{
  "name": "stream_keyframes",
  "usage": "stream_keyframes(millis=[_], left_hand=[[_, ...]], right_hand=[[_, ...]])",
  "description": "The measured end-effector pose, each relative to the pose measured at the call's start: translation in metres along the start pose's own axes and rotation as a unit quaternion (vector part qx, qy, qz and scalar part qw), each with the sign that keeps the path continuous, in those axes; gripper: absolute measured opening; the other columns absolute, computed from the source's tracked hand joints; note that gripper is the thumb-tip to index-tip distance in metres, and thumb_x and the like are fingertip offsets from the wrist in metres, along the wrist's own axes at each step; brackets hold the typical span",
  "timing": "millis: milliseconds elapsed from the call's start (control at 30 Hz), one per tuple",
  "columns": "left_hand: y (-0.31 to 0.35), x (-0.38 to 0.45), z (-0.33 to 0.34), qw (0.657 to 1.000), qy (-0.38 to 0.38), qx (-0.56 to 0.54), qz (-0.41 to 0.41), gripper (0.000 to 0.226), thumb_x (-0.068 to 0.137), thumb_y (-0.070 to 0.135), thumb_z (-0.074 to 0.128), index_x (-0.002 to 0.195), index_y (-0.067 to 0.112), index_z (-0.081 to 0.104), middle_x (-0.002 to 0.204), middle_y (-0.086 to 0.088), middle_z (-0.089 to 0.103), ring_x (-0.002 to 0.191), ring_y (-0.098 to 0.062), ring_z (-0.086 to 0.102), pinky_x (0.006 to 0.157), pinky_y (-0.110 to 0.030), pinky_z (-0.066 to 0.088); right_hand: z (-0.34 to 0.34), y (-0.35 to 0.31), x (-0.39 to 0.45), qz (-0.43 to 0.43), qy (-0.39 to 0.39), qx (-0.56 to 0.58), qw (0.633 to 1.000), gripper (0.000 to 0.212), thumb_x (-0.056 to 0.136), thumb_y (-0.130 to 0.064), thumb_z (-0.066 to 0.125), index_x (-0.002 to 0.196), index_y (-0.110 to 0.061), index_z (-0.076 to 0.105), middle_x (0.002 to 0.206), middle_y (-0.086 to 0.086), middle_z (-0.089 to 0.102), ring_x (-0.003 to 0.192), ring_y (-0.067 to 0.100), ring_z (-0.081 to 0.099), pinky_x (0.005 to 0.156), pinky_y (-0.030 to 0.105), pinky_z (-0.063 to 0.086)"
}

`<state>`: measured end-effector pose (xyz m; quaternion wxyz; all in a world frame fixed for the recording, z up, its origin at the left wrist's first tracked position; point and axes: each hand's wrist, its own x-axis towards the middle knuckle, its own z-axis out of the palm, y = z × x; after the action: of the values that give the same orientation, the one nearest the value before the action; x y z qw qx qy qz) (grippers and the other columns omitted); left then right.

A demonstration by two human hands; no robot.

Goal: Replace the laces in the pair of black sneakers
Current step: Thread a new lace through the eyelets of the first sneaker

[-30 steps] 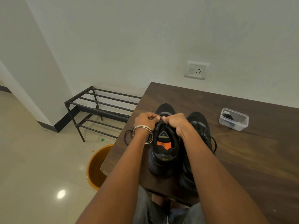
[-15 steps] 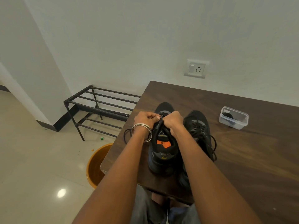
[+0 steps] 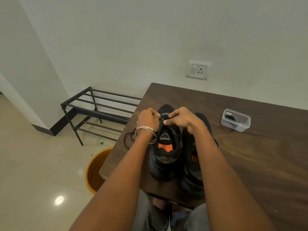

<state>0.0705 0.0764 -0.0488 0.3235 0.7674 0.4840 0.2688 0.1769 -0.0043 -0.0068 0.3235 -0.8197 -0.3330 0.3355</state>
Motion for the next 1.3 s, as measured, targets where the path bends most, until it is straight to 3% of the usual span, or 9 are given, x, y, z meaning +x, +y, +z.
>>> stream_keyframes(millis=[167, 400, 467, 600, 667, 767, 1000, 1200, 1300], left_hand=[[0.015, -0.001, -0.009, 0.972, 0.058, -0.221, -0.048, 0.012, 0.094, 0.016, 0.056, 0.082, 0.018, 0.059, 0.085, -0.003, 0.067, 0.079, -0.017, 0.063, 0.078, -0.035, 0.054], [0.047, -0.019, -0.046, 0.732, 0.025, -0.676, -0.085, 0.015, 0.100, 0.007, 0.046, 0.087, 0.012, 0.052, 0.071, -0.006, 0.063, 0.056, -0.016, 0.061, 0.070, -0.034, 0.057], [0.045, -0.022, -0.049, 0.760, 0.024, -0.647, -0.056, 0.015, 0.098, 0.007, 0.049, 0.086, 0.013, 0.055, 0.068, -0.002, 0.058, 0.050, -0.009, 0.051, 0.062, -0.029, 0.052], [0.021, -0.021, -0.036, 0.985, 0.004, -0.167, 0.039, 0.008, 0.091, 0.018, 0.060, 0.098, 0.022, 0.063, 0.081, 0.006, 0.059, 0.071, -0.004, 0.054, 0.068, -0.015, 0.044], [0.004, -0.015, -0.025, 0.993, -0.051, 0.078, 0.073, 0.016, 0.090, 0.021, 0.063, 0.104, 0.017, 0.068, 0.090, -0.003, 0.066, 0.087, -0.018, 0.061, 0.085, -0.028, 0.050], [0.000, -0.012, -0.021, 0.970, -0.087, 0.220, 0.049, 0.021, 0.092, 0.024, 0.061, 0.097, 0.006, 0.072, 0.094, -0.012, 0.069, 0.095, -0.029, 0.063, 0.090, -0.036, 0.048], [0.006, -0.012, -0.023, 0.988, 0.016, -0.147, -0.036, 0.011, 0.088, 0.013, 0.065, 0.080, 0.012, 0.072, 0.080, 0.000, 0.066, 0.080, -0.015, 0.059, 0.078, -0.026, 0.047], [0.029, -0.009, -0.046, 0.761, 0.024, -0.641, -0.098, 0.020, 0.103, 0.012, 0.039, 0.088, 0.016, 0.051, 0.079, -0.004, 0.072, 0.070, -0.020, 0.067, 0.047, -0.022, 0.039], [0.031, -0.012, -0.039, 0.812, -0.005, -0.573, -0.105, 0.014, 0.102, 0.017, 0.042, 0.093, 0.016, 0.053, 0.068, 0.001, 0.066, 0.056, -0.014, 0.053, 0.050, -0.024, 0.037]], right_hand=[[-0.005, -0.004, -0.022, 0.012, 0.014, -0.179, 0.984, 0.055, 0.075, -0.038, 0.083, 0.112, -0.005, 0.058, 0.115, 0.013, 0.062, 0.105, 0.030, 0.062, 0.088, 0.038, 0.053], [0.026, 0.022, -0.028, 0.027, -0.009, -0.239, 0.971, 0.043, 0.091, -0.038, 0.068, 0.114, -0.003, 0.059, 0.124, 0.020, 0.058, 0.111, 0.036, 0.057, 0.090, 0.040, 0.048], [0.036, 0.025, -0.024, 0.034, 0.011, -0.232, 0.972, 0.045, 0.094, -0.032, 0.063, 0.125, 0.000, 0.055, 0.135, 0.023, 0.050, 0.122, 0.040, 0.050, 0.101, 0.044, 0.045], [0.047, 0.027, -0.020, 0.071, 0.020, -0.131, 0.989, 0.065, 0.097, -0.018, 0.055, 0.147, 0.010, 0.026, 0.141, 0.025, 0.047, 0.121, 0.036, 0.054, 0.082, 0.031, 0.045], [0.048, 0.030, -0.017, 0.075, 0.027, -0.103, 0.991, 0.064, 0.098, -0.019, 0.053, 0.149, 0.008, 0.024, 0.139, 0.024, 0.049, 0.118, 0.033, 0.056, 0.076, 0.030, 0.043], [0.051, 0.031, -0.015, 0.083, 0.038, -0.086, 0.992, 0.059, 0.100, -0.018, 0.049, 0.148, 0.007, 0.026, 0.140, 0.023, 0.049, 0.116, 0.032, 0.056, 0.074, 0.030, 0.041], [0.056, 0.037, -0.008, 0.085, 0.065, -0.080, 0.991, 0.060, 0.098, -0.019, 0.052, 0.145, 0.011, 0.029, 0.138, 0.026, 0.050, 0.123, 0.039, 0.052, 0.088, 0.035, 0.045], [0.056, 0.036, -0.009, 0.085, 0.071, -0.069, 0.991, 0.068, 0.099, -0.017, 0.051, 0.150, 0.011, 0.015, 0.142, 0.027, 0.045, 0.128, 0.040, 0.049, 0.097, 0.039, 0.044], [0.056, 0.037, -0.009, 0.091, 0.072, -0.068, 0.991, 0.069, 0.099, -0.017, 0.051, 0.150, 0.010, 0.015, 0.144, 0.027, 0.044, 0.129, 0.040, 0.048, 0.098, 0.038, 0.044]])
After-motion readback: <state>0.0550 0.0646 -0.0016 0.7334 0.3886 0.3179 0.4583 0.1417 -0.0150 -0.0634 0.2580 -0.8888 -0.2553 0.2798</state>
